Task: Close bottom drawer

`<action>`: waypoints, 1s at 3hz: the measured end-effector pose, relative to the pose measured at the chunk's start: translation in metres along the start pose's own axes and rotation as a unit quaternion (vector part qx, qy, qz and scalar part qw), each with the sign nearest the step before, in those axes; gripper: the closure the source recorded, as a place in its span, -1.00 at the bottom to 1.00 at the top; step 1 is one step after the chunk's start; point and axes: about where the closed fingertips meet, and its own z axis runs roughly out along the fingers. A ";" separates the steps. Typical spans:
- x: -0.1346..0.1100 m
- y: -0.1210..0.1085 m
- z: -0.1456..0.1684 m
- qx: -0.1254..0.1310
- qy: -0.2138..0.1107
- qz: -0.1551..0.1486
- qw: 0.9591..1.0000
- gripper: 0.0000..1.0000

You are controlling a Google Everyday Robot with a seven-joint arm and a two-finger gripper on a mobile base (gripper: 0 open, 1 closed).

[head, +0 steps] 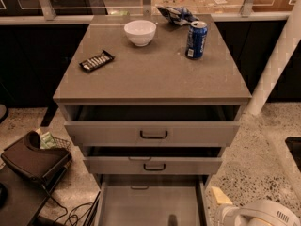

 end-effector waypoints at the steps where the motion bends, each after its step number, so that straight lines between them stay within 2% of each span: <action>1: 0.005 0.000 0.011 -0.009 0.007 0.003 1.000 -1.00; 3: 0.013 0.024 0.073 -0.048 -0.001 0.000 0.999 -1.00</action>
Offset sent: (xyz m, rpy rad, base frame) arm 0.0001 0.0144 -0.1192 -0.0130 0.0978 0.0054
